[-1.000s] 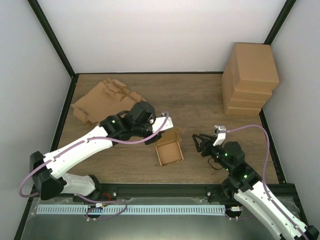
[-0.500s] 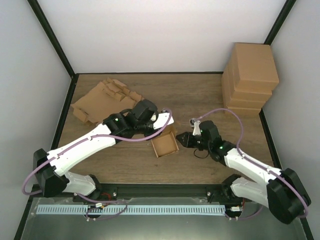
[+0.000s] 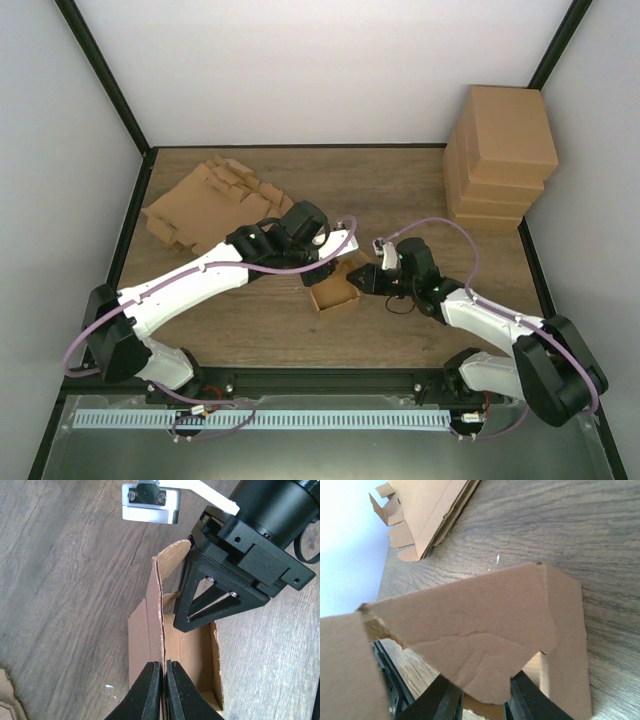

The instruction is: Fold the paper box

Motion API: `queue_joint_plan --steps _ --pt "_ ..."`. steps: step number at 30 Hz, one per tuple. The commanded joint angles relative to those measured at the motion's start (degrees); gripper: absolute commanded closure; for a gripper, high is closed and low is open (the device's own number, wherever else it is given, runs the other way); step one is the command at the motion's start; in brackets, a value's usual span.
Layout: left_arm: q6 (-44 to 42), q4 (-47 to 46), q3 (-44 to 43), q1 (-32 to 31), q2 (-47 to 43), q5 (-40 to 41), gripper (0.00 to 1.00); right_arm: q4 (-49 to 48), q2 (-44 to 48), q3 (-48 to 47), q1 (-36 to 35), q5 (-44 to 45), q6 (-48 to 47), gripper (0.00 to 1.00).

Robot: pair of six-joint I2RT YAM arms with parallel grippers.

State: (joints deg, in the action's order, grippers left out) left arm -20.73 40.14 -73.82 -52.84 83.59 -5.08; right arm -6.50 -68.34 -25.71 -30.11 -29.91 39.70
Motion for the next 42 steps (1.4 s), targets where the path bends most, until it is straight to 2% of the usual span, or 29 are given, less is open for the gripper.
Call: queue_joint_plan --steps 1,4,7,14,18,21,24,31,42 --pt "3.9 -0.4 -1.5 0.2 1.1 -3.1 0.93 0.9 3.6 -0.4 0.5 -0.2 -1.9 0.77" --pt "4.5 -0.5 -1.4 0.1 1.4 -2.0 0.93 6.3 7.4 -0.5 1.2 1.9 -4.0 0.74" --pt "4.7 -0.3 -1.4 0.1 1.6 -1.8 0.93 8.7 12.0 1.4 3.3 4.2 -3.6 0.76" --pt "4.9 0.2 -2.0 0.1 1.9 -2.3 0.94 5.3 21.6 8.7 11.6 3.4 1.8 0.78" --pt "5.0 0.5 -2.2 0.1 1.8 -3.1 0.94 0.3 14.4 6.9 13.7 -3.8 -0.3 0.78" --pt "5.2 0.6 -2.5 0.2 1.7 -3.5 0.94 -0.8 5.0 2.3 13.6 -12.6 -3.5 0.84" --pt "5.4 0.4 -2.9 0.2 1.4 -4.2 0.94 -2.3 0.9 0.3 13.5 -17.1 -4.4 0.85" --pt "5.9 0.8 -4.1 0.4 2.5 -5.6 0.94 -2.1 0.5 0.4 12.0 -19.2 -6.0 0.85" --pt "7.9 1.8 -4.7 0.4 4.9 -9.0 0.93 -1.7 0.6 2.9 11.7 -17.8 -6.6 0.85"
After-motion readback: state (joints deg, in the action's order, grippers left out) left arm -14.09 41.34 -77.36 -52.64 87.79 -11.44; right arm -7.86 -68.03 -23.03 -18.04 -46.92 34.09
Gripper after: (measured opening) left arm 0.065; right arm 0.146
